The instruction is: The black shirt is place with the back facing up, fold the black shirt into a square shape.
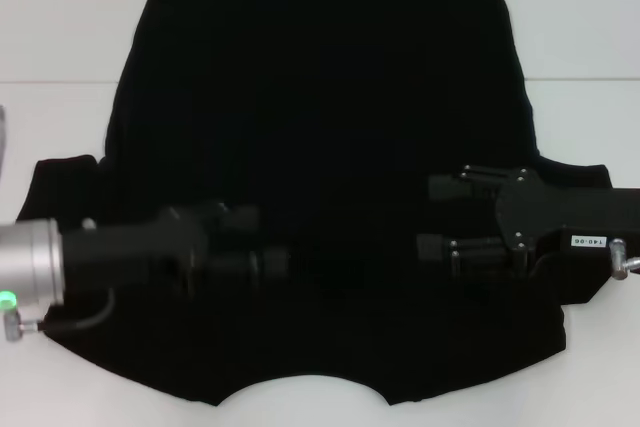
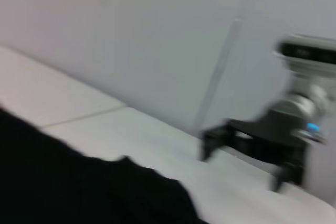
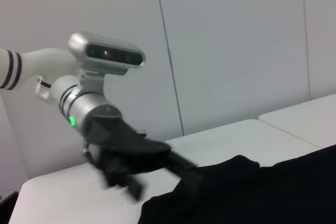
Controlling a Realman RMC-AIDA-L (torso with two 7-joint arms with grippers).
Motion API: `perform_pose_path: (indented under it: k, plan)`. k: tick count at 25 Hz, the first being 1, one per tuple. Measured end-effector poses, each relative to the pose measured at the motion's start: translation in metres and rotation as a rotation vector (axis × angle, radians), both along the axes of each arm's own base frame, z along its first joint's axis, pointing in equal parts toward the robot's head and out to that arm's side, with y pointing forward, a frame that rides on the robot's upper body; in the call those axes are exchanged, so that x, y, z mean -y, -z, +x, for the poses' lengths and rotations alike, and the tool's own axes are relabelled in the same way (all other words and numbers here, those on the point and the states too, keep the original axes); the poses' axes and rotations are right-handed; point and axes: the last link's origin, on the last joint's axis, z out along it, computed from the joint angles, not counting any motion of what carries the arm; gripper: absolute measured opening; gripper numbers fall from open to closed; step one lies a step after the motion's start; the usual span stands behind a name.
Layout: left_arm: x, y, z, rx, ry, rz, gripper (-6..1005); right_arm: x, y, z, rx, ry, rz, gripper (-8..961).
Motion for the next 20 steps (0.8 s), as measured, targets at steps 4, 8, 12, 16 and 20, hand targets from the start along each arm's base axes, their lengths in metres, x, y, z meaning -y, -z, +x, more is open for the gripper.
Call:
perform_pose_path:
  k: [4, 8, 12, 16, 20]
  plan:
    - [-0.026, -0.018, -0.019, 0.003, -0.293, 0.063, 907, -0.002, 0.001, -0.001, -0.006, 0.005, 0.008, 891]
    - [-0.042, -0.044, -0.038, -0.002, -0.536, 0.12, 904, -0.005, 0.006, -0.005, -0.007, 0.013, 0.01, 891]
    - [-0.046, -0.068, -0.056, -0.034, -0.729, 0.143, 902, -0.007, 0.009, -0.008, -0.007, 0.015, 0.018, 891]
    - [-0.044, -0.086, -0.072, -0.128, -0.899, 0.138, 899, -0.008, 0.01, -0.01, -0.008, 0.011, 0.023, 891]
    - [-0.041, -0.095, -0.082, -0.194, -1.003, 0.13, 896, -0.009, 0.011, -0.01, -0.007, 0.011, 0.026, 891]
